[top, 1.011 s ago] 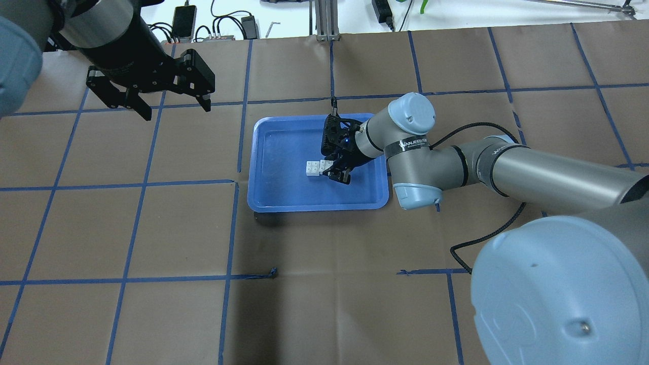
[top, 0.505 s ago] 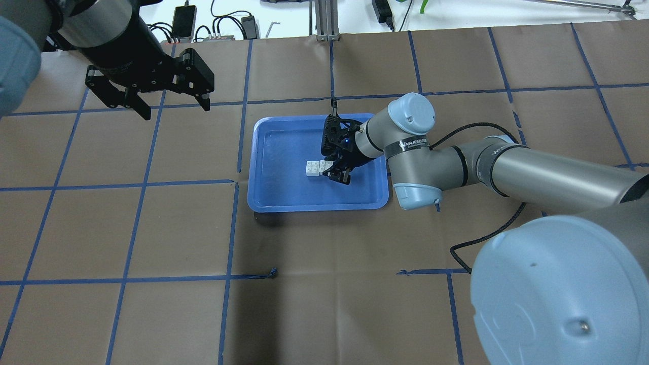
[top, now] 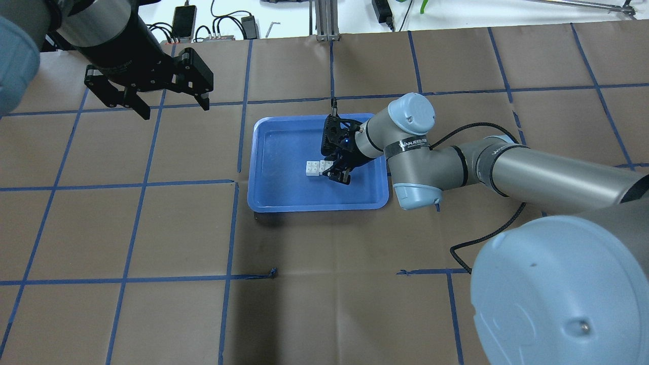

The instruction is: Assemble white blocks and place on blue tray

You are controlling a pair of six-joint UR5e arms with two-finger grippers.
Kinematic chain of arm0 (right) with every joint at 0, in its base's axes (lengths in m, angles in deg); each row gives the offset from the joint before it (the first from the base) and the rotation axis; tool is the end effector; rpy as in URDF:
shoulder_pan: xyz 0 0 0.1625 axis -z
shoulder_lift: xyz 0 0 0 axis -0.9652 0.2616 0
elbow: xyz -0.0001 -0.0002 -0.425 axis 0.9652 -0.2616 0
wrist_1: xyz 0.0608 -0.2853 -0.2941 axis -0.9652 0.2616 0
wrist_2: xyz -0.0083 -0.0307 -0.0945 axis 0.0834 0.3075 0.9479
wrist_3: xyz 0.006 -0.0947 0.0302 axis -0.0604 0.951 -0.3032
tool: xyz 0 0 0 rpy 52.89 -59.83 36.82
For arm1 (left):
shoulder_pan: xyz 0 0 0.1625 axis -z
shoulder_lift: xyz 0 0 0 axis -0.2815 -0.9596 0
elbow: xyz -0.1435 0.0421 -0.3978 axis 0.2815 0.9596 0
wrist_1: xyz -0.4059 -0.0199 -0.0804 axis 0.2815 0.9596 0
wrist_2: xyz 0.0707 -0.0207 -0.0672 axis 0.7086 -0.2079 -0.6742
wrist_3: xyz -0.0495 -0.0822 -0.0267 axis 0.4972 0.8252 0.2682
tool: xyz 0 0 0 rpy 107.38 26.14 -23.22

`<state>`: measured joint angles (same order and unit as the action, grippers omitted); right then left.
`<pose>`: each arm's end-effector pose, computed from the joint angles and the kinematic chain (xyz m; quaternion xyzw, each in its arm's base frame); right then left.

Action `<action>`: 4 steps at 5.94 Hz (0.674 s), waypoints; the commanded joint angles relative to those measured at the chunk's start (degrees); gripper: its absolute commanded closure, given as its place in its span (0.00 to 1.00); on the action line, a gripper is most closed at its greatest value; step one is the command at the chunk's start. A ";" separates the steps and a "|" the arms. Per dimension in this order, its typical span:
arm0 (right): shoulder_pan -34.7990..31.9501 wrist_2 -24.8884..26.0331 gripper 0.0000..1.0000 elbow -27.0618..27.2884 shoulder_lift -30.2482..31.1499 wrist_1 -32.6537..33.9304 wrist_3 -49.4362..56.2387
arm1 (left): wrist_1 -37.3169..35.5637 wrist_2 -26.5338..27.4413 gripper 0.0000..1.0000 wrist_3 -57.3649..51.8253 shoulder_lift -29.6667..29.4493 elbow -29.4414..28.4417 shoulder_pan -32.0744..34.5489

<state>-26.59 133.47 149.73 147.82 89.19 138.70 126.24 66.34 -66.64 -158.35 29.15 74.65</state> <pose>0.2954 -0.5478 0.1630 -0.6374 0.7182 -0.2334 0.1531 -0.1460 -0.4871 0.5245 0.0443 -0.9982 0.0324 0.0227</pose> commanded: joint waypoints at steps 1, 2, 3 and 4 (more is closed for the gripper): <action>0.00 -0.09 0.52 0.02 -0.02 0.00 -0.01 | -0.02 0.00 0.01 -0.01 0.00 0.02 -0.03; 0.00 -0.09 0.51 0.02 -0.02 0.00 -0.01 | -0.03 0.00 0.01 -0.01 0.00 0.02 0.06; 0.00 -0.09 0.47 -0.07 -0.02 0.00 -0.01 | -0.03 0.00 0.01 -0.01 0.00 0.02 0.06; 0.00 -0.09 0.37 -0.07 -0.02 -0.09 -0.01 | -0.03 0.00 0.01 -0.01 0.00 0.02 0.06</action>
<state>-26.59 133.38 149.69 147.80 89.17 138.70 126.22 66.34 -66.65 -158.35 29.17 74.70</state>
